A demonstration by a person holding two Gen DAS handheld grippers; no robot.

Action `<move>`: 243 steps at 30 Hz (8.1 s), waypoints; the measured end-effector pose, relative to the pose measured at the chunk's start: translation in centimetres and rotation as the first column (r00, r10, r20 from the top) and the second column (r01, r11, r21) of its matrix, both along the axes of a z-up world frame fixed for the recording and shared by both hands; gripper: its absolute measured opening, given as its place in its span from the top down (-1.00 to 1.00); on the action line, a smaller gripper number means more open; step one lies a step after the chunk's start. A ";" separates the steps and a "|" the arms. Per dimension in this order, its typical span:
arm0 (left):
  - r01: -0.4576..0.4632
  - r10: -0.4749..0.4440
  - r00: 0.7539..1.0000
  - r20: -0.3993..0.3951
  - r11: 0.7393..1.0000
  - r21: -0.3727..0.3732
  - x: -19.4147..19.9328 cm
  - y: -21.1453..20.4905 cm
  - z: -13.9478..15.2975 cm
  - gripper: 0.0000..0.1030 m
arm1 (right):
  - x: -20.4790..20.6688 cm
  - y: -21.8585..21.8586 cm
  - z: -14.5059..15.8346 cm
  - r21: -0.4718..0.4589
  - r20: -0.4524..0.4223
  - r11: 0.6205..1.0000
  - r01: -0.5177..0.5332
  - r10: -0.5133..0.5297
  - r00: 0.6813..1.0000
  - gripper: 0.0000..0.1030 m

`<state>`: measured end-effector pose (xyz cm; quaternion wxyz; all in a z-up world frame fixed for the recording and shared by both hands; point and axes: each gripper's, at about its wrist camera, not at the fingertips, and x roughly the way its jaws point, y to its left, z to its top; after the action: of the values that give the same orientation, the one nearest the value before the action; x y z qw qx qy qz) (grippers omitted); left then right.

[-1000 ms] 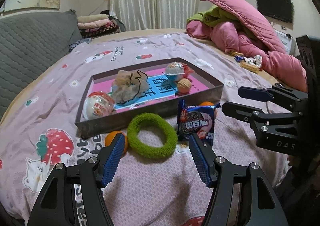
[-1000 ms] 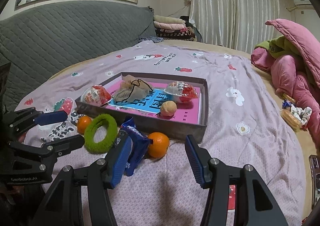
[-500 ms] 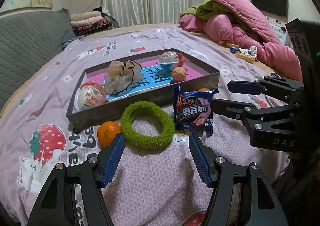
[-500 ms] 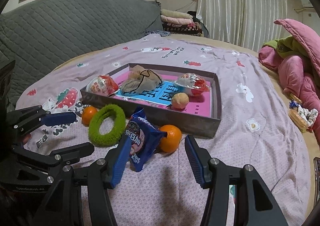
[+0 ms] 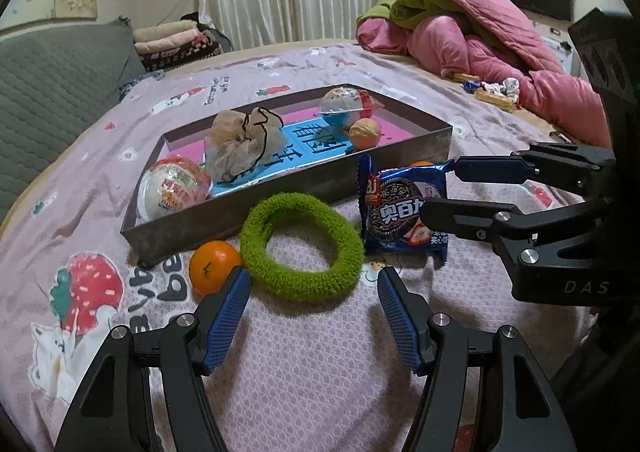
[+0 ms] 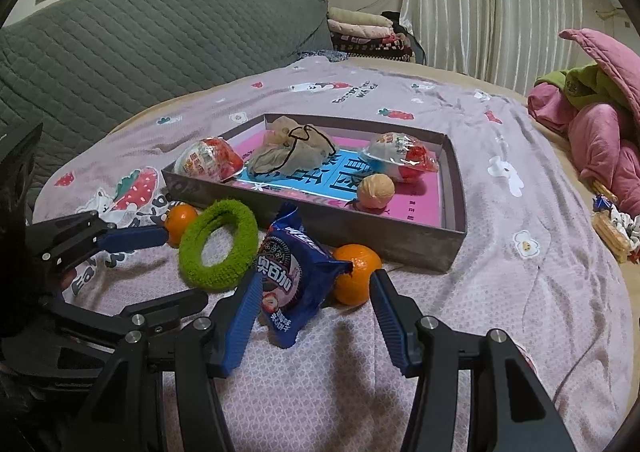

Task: Organize objects
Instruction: 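Move the right tool to the blue snack packet while the left tool reaches the green ring, then close the right tool on the blue snack packet while the left tool grips the green ring, then lift and carry the snack packet and green ring over the grey tray, then lower the packet with the right tool while the left tool lowers the ring into the tray, opening both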

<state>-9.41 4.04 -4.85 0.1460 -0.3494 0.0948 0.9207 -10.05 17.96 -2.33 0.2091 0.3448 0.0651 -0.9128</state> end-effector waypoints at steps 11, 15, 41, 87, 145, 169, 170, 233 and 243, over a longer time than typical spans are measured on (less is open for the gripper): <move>0.012 -0.012 1.000 0.004 0.999 -0.033 -0.9 0.4 -1.0 -0.32 | -0.9 -0.7 -0.7 0.007 0.011 1.000 -0.008 0.008 1.000 -0.08; 0.011 -0.010 1.000 0.010 1.000 -0.025 -1.2 0.3 -1.1 -0.32 | -1.1 -0.9 -0.5 -0.010 0.007 1.000 -0.017 0.017 1.000 -0.08; 0.005 -0.005 1.000 0.018 1.000 -0.025 -2.1 0.5 -1.7 -0.31 | -1.3 -2.7 -1.3 -0.004 0.062 0.991 -0.137 0.137 0.989 0.29; 0.014 -0.008 0.999 -0.051 0.993 0.118 -1.1 -0.7 3.3 0.71 | -1.6 -1.2 0.5 -0.118 -0.012 0.988 -0.097 0.097 0.995 0.52; -0.004 0.053 0.987 -0.152 0.952 0.306 -8.7 -4.9 9.1 0.72 | -5.4 -0.1 5.8 -0.213 -0.215 0.977 -0.014 -0.033 0.976 0.52; -0.023 0.044 0.997 -0.063 0.954 0.300 -12.0 -3.8 6.1 0.72 | -8.4 -0.5 4.8 -0.207 -0.193 0.978 -0.002 -0.039 0.980 0.52; -0.022 0.042 0.997 -0.060 0.956 0.294 -12.0 -3.6 5.9 0.72 | -8.5 -0.5 4.7 -0.208 -0.187 0.978 -0.003 -0.037 0.982 0.52; 0.001 -0.023 0.994 0.106 0.979 0.206 -12.9 -1.1 0.9 0.72 | -9.3 -1.4 0.8 -0.172 -0.055 0.985 0.011 -0.021 0.998 0.52; 0.003 -0.027 0.992 0.120 0.981 0.195 -12.9 -0.9 0.6 0.72 | -9.9 0.3 0.6 -0.228 -0.012 0.972 0.052 -0.056 0.998 0.51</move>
<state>-22.31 3.18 -4.28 0.1919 -0.3884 -0.0023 0.9013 -19.91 18.30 -1.76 0.2215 0.3118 -0.0474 -0.9227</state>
